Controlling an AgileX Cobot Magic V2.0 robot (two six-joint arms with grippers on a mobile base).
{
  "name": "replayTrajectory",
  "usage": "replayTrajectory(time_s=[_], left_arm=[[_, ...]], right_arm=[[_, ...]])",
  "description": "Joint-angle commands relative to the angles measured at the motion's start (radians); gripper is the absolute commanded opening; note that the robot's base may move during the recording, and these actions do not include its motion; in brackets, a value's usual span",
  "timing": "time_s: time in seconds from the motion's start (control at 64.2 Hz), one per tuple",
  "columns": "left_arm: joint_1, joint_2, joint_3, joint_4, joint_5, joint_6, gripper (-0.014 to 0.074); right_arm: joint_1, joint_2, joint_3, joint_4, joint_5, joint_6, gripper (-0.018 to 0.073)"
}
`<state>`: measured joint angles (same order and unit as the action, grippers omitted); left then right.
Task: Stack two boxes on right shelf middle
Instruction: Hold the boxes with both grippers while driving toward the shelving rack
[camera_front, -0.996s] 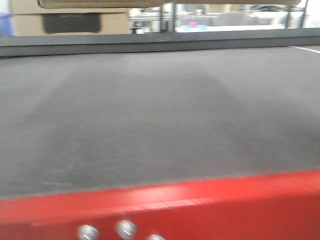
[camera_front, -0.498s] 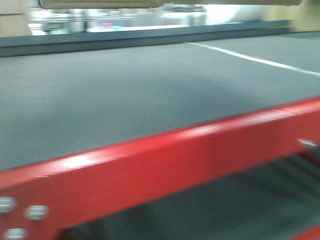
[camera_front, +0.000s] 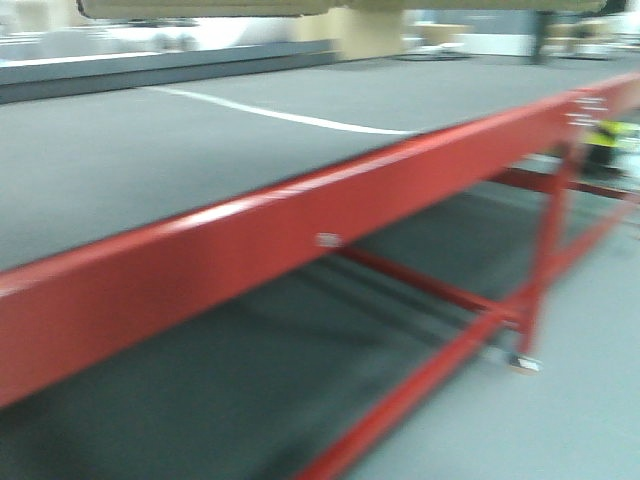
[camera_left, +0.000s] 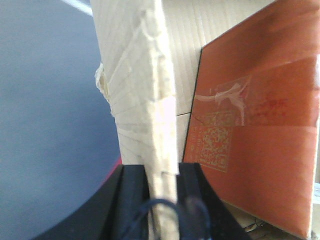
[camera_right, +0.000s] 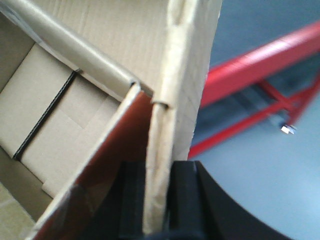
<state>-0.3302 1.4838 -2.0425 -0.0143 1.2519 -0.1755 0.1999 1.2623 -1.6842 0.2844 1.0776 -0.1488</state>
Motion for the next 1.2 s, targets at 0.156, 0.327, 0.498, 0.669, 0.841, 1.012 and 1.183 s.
replayTrajectory(time_s=[0.156, 0.327, 0.498, 0.669, 0.841, 1.012, 1.183], left_arm=[[0.006, -0.010, -0.007, 0.002, -0.057, 0.006, -0.0111], [0.006, -0.010, -0.007, 0.002, -0.057, 0.006, -0.0111], [0.006, -0.010, -0.007, 0.002, -0.057, 0.006, -0.0111], [0.006, -0.010, -0.007, 0.002, -0.057, 0.006, -0.0111], [0.006, -0.010, -0.007, 0.002, -0.057, 0.006, -0.0111], [0.006, -0.010, -0.007, 0.002, -0.057, 0.006, -0.0111], [0.006, -0.010, -0.007, 0.002, -0.057, 0.006, -0.0111]], right_arm=[[-0.006, -0.010, -0.012, 0.004, -0.039, -0.017, -0.0154], [-0.006, -0.010, -0.012, 0.004, -0.039, -0.017, -0.0154], [-0.006, -0.010, -0.012, 0.004, -0.039, -0.017, -0.0154], [-0.006, -0.010, -0.012, 0.004, -0.039, -0.017, -0.0154], [-0.006, -0.010, -0.012, 0.004, -0.039, -0.017, -0.0154], [-0.006, -0.010, -0.012, 0.004, -0.039, -0.017, -0.0154], [-0.006, -0.010, -0.012, 0.004, -0.039, -0.017, -0.0154]])
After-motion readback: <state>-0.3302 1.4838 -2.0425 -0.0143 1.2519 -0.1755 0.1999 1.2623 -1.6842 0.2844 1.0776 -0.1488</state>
